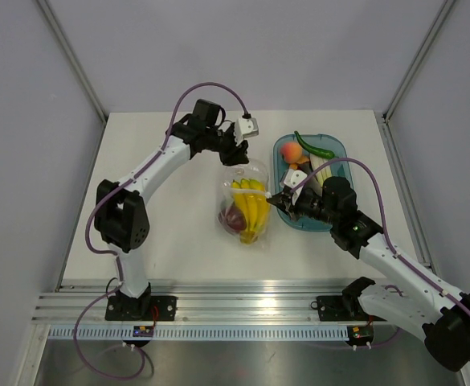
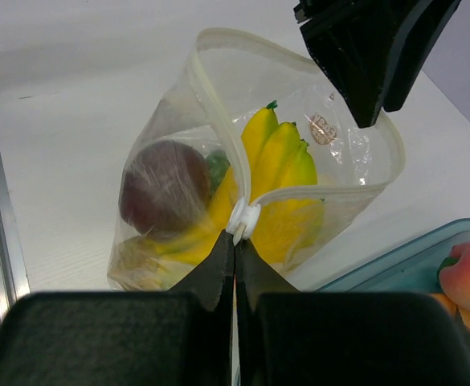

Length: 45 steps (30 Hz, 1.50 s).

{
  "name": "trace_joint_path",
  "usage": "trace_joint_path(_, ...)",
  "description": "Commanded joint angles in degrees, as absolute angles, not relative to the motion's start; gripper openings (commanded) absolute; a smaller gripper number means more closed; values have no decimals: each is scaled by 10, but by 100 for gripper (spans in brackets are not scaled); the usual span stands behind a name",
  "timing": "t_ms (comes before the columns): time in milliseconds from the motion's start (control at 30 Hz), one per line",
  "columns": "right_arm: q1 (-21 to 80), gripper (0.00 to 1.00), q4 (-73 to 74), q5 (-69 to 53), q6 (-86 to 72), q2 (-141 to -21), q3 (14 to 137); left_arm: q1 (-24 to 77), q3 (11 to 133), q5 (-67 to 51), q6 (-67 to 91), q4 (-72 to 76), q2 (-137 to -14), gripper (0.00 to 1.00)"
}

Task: Place the food in the zip-top bag and seal the zipper
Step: Zip the zipper food storage bag at the center of the board.

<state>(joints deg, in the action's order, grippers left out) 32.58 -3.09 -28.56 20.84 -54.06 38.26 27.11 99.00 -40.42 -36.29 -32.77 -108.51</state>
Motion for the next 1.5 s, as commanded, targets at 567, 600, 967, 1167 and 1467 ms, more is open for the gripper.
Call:
trace_joint_path(567,323,0,-82,-244,243,-568,414,264,886,-351,-323,-362,-954,0)
trace_joint_path(600,323,0,-90,-241,254,-574,416,263,874,-327,-311,-354,-920,0)
trace_joint_path(967,283,0,-142,-336,266,-700,479,254,628,-243,-237,-216,-649,3)
trace_joint_path(1167,277,0,-119,-376,296,-761,540,254,658,-244,-248,-279,-617,51)
trace_joint_path(1467,277,0,-103,-415,316,-780,555,260,694,-268,-260,-266,-611,54)
